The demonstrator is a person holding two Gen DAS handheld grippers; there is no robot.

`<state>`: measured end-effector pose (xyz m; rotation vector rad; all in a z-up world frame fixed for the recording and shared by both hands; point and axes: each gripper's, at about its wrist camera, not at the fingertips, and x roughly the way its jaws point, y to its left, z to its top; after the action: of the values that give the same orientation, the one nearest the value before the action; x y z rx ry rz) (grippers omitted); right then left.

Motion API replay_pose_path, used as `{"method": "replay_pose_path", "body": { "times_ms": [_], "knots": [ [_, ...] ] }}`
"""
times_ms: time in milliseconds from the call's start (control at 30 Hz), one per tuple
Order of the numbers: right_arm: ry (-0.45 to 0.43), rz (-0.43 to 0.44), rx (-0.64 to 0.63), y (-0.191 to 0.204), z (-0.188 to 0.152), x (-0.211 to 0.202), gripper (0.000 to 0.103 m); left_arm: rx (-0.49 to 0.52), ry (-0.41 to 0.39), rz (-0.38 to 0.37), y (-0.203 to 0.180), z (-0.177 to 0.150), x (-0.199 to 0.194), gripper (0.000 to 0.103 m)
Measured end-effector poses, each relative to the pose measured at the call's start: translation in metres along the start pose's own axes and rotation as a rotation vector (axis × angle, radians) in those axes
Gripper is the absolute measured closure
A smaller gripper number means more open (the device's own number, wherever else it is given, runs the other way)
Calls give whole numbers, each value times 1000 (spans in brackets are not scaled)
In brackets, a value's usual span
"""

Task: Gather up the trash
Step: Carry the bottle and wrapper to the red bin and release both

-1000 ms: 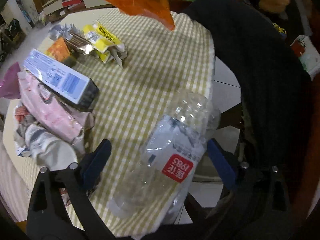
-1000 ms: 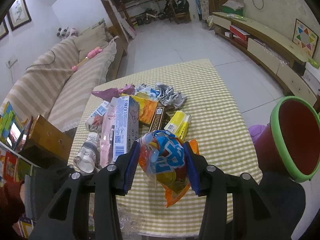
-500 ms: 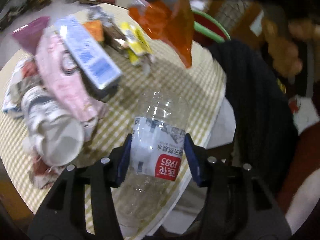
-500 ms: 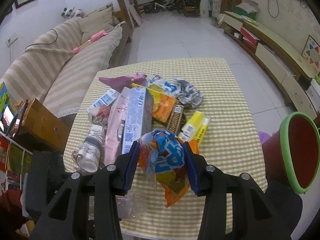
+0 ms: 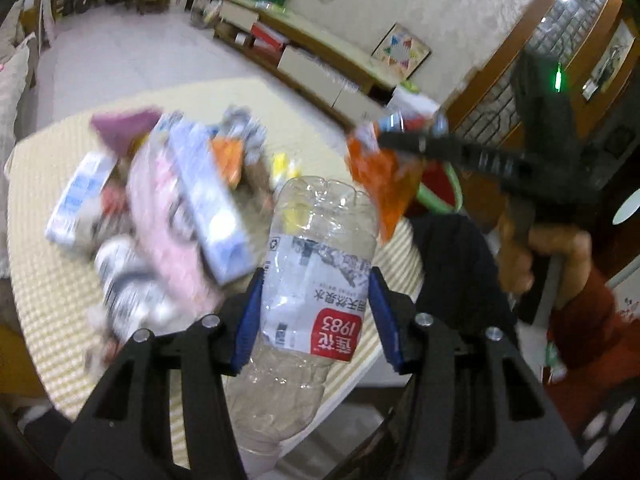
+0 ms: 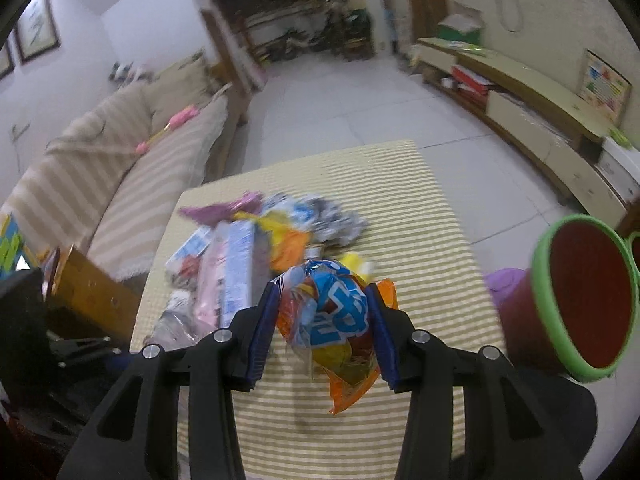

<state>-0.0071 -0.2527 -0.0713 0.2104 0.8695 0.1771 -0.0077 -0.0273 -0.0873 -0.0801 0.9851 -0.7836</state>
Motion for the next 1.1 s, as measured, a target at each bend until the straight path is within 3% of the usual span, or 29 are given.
{"method": "replay_pose_path", "body": {
  "times_ms": [233,400,567,700,733,767,833,933,1100],
  "knots": [
    [-149,-165,170,-95,2,-51,60,-27,-81,-162,-58,83,59,54],
    [-225,-290,355,-181,-6,-81,60,38,-54,-250,-125,134,126,54],
    [-254,-342,453,-235,-14,-89,60,97,10,-309,-188,166,203,54],
    [-261,-371,508,-265,-19,-87,59,127,40,-299,-211,173,242,54],
    [-264,-381,522,-271,-20,-86,54,136,41,-290,-215,173,248,47],
    [-262,-395,538,-276,-21,-84,38,139,40,-280,-217,173,251,28],
    [-270,-418,559,-283,-21,-83,31,128,16,-248,-215,173,250,12],
    [-264,-437,563,-283,-21,-83,31,97,11,-247,-204,172,246,12],
    [-249,-439,486,-259,-12,-78,31,77,-36,-163,-172,160,212,12]
  ]
}}
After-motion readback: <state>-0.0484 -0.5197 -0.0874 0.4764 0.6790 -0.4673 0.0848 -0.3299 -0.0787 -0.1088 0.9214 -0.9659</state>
